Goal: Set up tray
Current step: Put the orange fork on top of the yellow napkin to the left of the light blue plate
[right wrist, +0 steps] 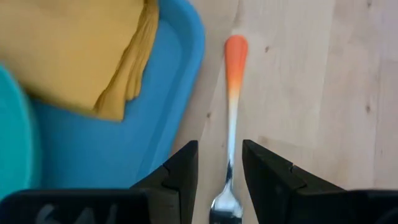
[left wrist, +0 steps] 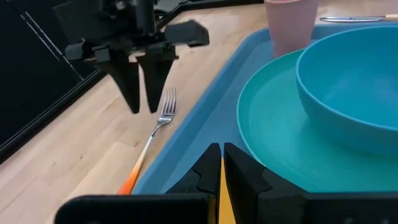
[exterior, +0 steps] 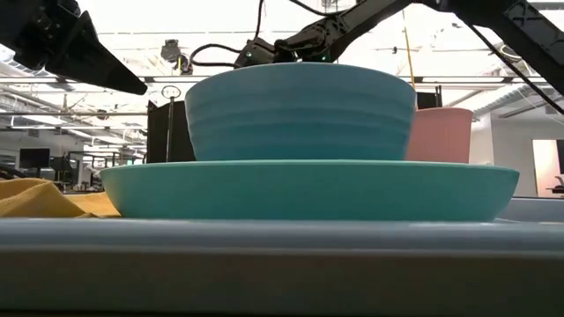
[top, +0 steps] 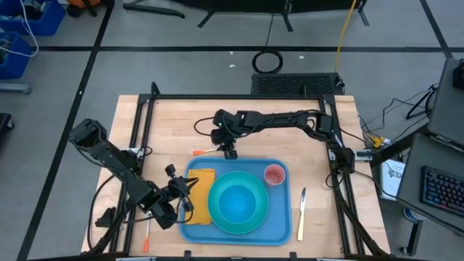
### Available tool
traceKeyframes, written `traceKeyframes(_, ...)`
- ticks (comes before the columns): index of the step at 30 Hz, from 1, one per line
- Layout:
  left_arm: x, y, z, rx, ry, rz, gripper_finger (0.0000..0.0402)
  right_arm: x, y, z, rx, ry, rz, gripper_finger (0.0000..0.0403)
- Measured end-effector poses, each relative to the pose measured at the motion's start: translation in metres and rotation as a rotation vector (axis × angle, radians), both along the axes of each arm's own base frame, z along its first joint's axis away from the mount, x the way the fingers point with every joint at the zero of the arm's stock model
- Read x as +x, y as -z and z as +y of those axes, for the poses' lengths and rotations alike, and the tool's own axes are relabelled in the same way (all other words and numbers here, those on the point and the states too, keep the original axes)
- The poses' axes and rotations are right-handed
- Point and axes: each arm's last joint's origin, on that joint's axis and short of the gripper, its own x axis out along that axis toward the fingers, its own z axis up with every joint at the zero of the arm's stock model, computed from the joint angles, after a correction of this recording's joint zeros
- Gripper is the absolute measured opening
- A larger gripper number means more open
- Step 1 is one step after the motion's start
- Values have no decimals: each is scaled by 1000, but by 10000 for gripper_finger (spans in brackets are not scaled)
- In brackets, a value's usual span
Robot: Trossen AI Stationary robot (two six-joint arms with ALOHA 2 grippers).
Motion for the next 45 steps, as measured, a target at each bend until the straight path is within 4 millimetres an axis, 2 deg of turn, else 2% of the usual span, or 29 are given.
traceKeyframes(7, 0, 0, 0, -5, -2, -3, 26, 4, 17, -3, 14, 15, 20, 115)
traceKeyframes(26, 0, 0, 0, -5, -1, -3, 26, 7, 47, -4, 29, 22, 81, 114)
traceKeyframes(45, 0, 0, 0, -3, -1, -1, 26, 7, 49, -4, -8, 15, 86, 114)
